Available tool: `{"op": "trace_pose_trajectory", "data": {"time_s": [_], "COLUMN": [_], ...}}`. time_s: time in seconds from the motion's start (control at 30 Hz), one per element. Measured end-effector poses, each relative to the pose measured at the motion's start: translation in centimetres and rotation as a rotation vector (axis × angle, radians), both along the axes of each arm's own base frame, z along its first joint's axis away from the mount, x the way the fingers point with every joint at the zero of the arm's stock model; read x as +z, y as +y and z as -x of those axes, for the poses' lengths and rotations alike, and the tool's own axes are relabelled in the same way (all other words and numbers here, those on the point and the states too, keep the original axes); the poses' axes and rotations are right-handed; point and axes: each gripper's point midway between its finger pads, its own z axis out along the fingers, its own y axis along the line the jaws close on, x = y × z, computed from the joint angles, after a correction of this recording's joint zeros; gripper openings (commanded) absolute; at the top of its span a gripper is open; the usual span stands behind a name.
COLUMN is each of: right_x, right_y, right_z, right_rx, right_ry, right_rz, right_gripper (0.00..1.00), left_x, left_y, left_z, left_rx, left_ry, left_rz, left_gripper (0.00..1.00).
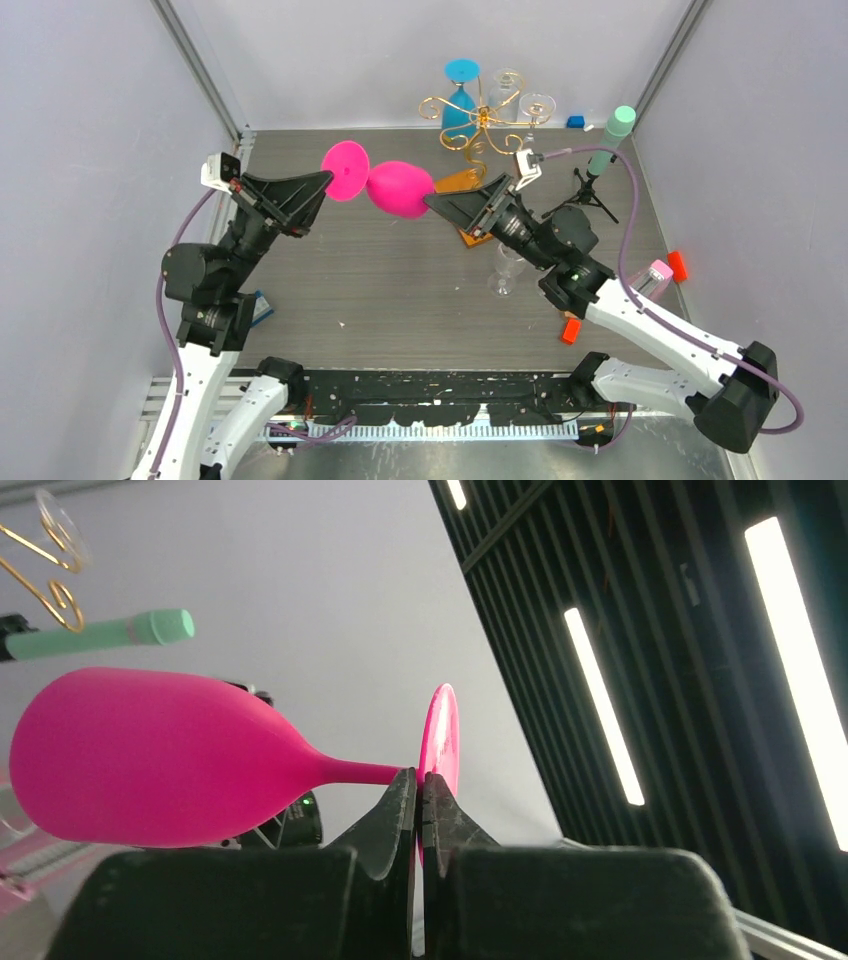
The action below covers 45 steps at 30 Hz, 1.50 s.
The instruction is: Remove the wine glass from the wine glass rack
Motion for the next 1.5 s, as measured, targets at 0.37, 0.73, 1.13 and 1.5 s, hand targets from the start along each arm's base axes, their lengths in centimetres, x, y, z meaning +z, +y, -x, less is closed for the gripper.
{"op": "trace_pose_trajectory", "data": {"time_s": [0.37, 0.73, 1.13, 1.5], "right_x": [2.5, 6.0, 8.0, -2.0], "right_y": [3.3, 1.6, 1.1, 1.8], "right_z": [4.5, 7.2, 6.9, 1.6], "right_rx": [0.216, 0.275, 0.18, 0.01], "right_ry": [-0.138, -0.256, -0.277, -0.053], "right_rz": [-0.096, -0.229, -0.096, 0.492], "right_gripper": [0.51, 0.01, 0.0, 0.0], "left_x": [-1.6, -1.2, -0.1, -5.8], "left_y": [0.2, 0.9, 2.0, 5.8], "left_z": [-0.6, -0.1, 2.4, 1.3], "left_rx": [-0.076, -0.048, 0.242, 0.632], "left_ry": [0.15, 0.14, -0.195, -0.393], "left_rz": [0.13, 0.155, -0.211, -0.739], "left_gripper": [0.0, 0.36, 0.88, 0.9]}}
